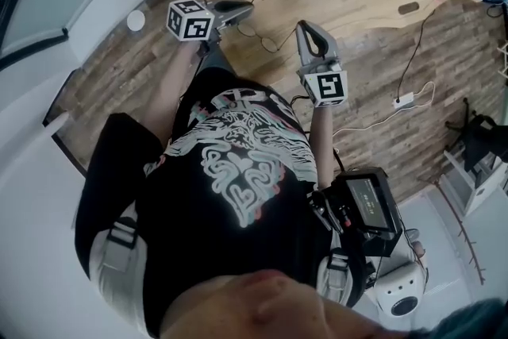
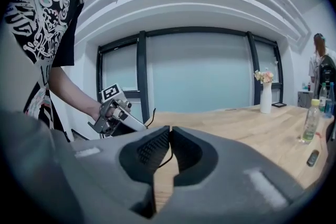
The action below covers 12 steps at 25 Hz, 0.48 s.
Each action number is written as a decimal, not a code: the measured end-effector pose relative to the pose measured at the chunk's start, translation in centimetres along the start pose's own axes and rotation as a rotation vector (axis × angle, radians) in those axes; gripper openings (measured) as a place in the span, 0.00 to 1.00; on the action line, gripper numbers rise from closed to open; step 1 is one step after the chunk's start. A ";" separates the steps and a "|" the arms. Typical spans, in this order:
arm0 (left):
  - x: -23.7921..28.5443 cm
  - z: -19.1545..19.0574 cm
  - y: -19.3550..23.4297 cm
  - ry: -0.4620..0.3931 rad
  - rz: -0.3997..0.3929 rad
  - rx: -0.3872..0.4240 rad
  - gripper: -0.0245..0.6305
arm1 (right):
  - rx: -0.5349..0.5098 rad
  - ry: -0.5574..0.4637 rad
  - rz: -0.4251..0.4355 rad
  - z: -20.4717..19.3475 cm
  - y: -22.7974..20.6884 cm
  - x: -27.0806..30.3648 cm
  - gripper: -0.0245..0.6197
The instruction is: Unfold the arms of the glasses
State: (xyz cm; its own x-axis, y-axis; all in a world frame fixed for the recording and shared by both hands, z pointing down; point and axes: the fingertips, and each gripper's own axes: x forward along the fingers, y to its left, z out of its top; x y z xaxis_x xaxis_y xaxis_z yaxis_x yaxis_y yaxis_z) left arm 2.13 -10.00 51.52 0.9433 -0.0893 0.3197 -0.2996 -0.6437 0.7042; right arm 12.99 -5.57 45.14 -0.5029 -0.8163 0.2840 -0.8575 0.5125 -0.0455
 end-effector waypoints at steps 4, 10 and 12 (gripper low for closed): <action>-0.2 0.5 -0.3 -0.063 -0.002 -0.049 0.02 | 0.001 -0.047 0.014 1.5 -0.3 0.0 0.06; -0.5 1.1 -2.1 -0.100 -0.010 -0.080 0.02 | 0.044 -0.084 -0.009 2.4 -0.8 -1.8 0.06; -0.2 1.0 -2.4 -0.093 -0.013 -0.078 0.02 | 0.057 -0.087 -0.016 2.5 -0.8 -2.0 0.06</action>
State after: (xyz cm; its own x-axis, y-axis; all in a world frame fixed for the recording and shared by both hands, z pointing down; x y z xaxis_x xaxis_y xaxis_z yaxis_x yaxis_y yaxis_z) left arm 2.79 -9.20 49.11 0.9553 -0.1536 0.2525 -0.2939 -0.5843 0.7565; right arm 14.43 -5.00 42.25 -0.4942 -0.8458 0.2010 -0.8692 0.4849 -0.0970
